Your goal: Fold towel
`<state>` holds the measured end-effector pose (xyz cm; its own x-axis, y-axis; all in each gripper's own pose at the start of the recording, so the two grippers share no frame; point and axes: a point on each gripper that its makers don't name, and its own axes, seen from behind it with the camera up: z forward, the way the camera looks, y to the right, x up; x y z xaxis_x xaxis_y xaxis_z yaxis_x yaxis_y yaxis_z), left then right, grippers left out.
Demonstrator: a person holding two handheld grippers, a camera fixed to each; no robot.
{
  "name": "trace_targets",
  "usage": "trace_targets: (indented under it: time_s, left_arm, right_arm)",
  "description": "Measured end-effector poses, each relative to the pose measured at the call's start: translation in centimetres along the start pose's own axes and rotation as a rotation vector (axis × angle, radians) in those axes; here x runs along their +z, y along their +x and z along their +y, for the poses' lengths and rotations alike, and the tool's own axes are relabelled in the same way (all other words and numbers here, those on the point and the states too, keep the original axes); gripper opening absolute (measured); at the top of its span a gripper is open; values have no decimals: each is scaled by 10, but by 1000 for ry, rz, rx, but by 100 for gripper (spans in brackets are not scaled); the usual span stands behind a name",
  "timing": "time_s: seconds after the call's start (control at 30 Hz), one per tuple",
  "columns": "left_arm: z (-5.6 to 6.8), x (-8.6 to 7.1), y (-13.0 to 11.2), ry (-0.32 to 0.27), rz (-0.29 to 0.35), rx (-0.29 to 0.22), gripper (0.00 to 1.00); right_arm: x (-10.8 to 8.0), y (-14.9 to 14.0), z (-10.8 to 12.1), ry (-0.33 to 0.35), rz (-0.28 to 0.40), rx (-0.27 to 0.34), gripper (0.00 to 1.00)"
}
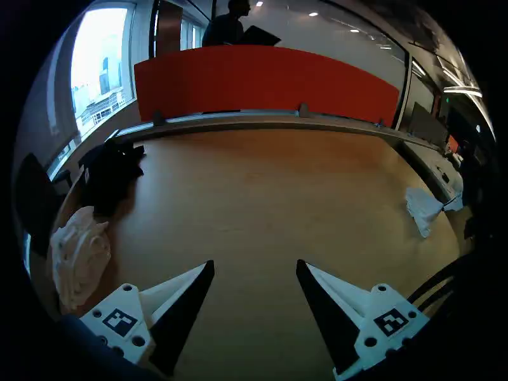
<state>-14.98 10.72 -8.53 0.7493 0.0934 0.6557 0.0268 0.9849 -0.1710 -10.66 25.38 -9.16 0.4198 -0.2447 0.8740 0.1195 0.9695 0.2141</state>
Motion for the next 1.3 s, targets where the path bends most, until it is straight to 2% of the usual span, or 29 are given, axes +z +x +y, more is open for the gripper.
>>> trace_targets:
  time_s: [0.5, 1.07, 1.3]
  left_arm:
    - [0, 1, -3, 12, -7, 4, 96]
    - [-3, 0, -4, 23, -12, 8, 96]
    - [-4, -1, -3, 24, -8, 3, 96]
  right_arm:
    - [17, -20, 9, -30, -60, 23, 3]
    - [34, -33, 6, -32, -98, 54, 4]
    - [32, -34, 6, -42, -92, 57, 12]
